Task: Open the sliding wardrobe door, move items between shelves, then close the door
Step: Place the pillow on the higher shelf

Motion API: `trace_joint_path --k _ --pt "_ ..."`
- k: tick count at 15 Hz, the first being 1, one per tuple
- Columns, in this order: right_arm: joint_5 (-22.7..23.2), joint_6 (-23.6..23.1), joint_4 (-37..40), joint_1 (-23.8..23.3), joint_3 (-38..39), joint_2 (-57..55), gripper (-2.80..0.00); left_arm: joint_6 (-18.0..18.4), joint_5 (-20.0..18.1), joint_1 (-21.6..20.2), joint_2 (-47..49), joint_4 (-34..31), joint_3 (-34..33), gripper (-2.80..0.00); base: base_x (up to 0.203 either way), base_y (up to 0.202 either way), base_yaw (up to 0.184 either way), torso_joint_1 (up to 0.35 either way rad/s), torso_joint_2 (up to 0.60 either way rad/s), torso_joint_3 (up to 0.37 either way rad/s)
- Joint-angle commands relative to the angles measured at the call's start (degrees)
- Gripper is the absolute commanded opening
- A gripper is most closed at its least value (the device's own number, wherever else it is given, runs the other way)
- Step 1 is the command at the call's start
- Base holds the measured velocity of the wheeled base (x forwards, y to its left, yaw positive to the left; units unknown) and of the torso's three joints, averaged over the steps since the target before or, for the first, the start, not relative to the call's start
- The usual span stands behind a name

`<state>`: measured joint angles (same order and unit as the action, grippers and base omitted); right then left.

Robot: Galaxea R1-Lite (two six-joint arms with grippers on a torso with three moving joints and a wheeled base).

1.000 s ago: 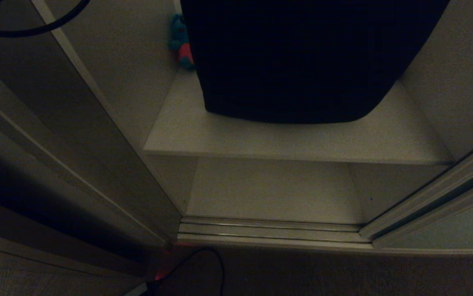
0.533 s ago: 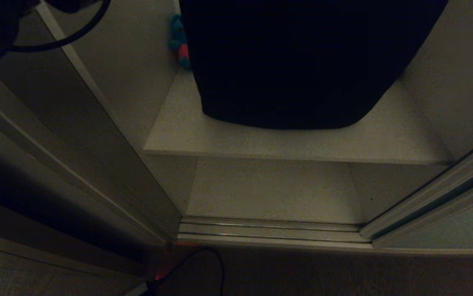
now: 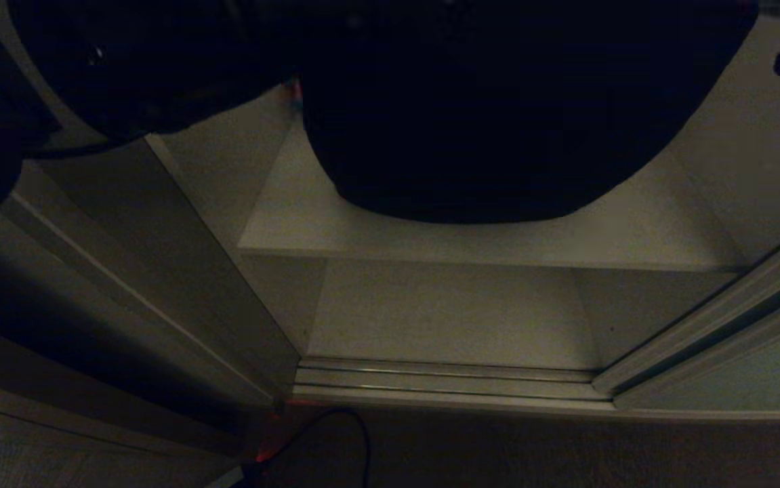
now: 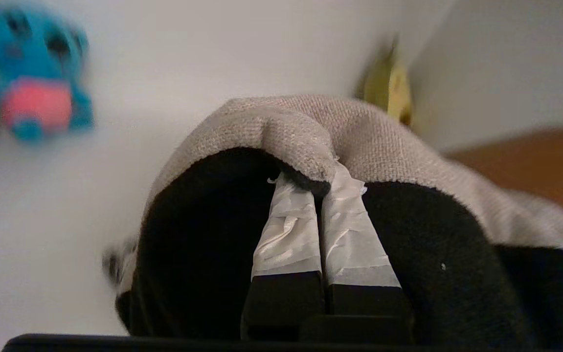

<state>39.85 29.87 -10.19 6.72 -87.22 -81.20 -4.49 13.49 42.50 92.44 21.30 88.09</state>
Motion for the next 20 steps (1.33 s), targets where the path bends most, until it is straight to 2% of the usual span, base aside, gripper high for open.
trace_joint_path --k 1,4,10,16,20 --pt "0.3 0.1 -0.6 -0.5 3.8 1.9 -2.8 -0.4 -0.2 0.0 -2.0 0.3 -4.0 -2.8 0.0 0.0 0.0 0.0 0.0 0.0" --pt "0.4 0.1 -1.7 -0.8 9.5 2.2 -2.8 -2.1 -0.2 -0.3 -1.8 0.4 -7.9 -2.8 0.0 0.0 0.0 0.0 0.0 0.0" --pt "0.0 0.3 -3.7 -1.4 13.7 -3.9 -2.8 -5.0 -0.1 -5.3 7.2 2.4 -6.6 -2.8 0.0 0.0 0.0 0.0 0.0 0.0" --pt "-0.2 0.4 -8.9 -5.2 11.0 -14.7 -2.8 -5.7 0.6 -6.2 19.6 3.7 6.6 -2.8 0.0 0.0 0.0 0.0 0.0 0.0" --pt "-0.3 0.4 -9.2 -5.4 6.7 -20.4 -2.8 -5.5 2.6 -6.6 26.9 4.1 11.9 -2.8 0.0 0.0 0.0 0.0 0.0 0.0"
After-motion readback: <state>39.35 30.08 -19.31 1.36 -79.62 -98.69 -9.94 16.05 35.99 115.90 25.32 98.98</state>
